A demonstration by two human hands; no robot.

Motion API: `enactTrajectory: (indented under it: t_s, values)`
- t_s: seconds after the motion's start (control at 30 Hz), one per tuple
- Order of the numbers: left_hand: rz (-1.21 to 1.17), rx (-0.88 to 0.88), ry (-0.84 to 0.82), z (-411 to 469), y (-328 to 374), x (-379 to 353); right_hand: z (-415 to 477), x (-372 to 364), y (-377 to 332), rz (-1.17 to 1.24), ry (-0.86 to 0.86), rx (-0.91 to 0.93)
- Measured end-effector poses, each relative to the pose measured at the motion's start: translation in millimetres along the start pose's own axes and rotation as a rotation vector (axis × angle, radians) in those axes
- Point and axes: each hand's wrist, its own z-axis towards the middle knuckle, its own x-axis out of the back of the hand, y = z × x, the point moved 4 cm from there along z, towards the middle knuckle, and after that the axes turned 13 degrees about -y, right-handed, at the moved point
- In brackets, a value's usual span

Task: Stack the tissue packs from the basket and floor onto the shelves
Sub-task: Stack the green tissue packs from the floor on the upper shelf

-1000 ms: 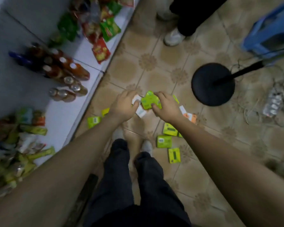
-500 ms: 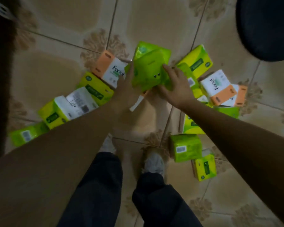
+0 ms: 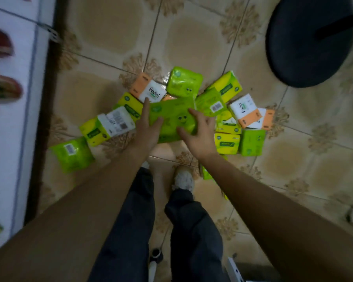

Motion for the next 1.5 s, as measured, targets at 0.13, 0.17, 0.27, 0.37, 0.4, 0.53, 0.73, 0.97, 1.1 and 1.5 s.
enactTrajectory:
  t_s: [0.13,0.17,0.27,0.37,0.4,0.53,0.73,0.97,1.1,1.5]
  values:
    - [0.047,-0.002,0.085,-120.2,45.6,4.6,-93.8,14.9,-64.7,-0.026,-0.089,0.024]
    - [0.051,-0.007,0.096,-150.0,57.9,5.9,-117.0,19.8,-82.4,-0.045,-0.119,0.031]
    - [0.036,-0.018,0.140,-236.9,95.0,9.5,-186.0,36.6,-129.5,-0.097,-0.181,0.115]
    - [0.065,-0.124,0.204,-316.7,131.9,12.1,-249.4,52.7,-172.2,-0.158,-0.225,0.249]
    - [0.057,-0.165,0.224,-339.9,142.1,13.1,-269.0,58.0,-186.6,-0.180,-0.227,0.292]
    - [0.065,-0.272,0.296,-411.1,175.0,28.5,-325.5,66.8,-236.0,-0.268,-0.213,0.424]
    - [0.112,-0.479,0.601,-540.4,220.8,103.8,-404.4,25.2,-356.0,-0.390,-0.278,0.787]
    - [0.235,-0.741,1.028,-741.4,265.9,224.8,-536.0,-56.1,-532.2,-0.380,-0.205,1.358]
    - [0.334,-0.832,1.229,-866.5,272.9,284.1,-625.6,-116.2,-613.3,-0.289,-0.171,1.612]
    - [0.006,-0.670,1.395,-1064.2,106.7,431.8,-786.1,-381.9,-691.3,-0.366,-0.577,1.670]
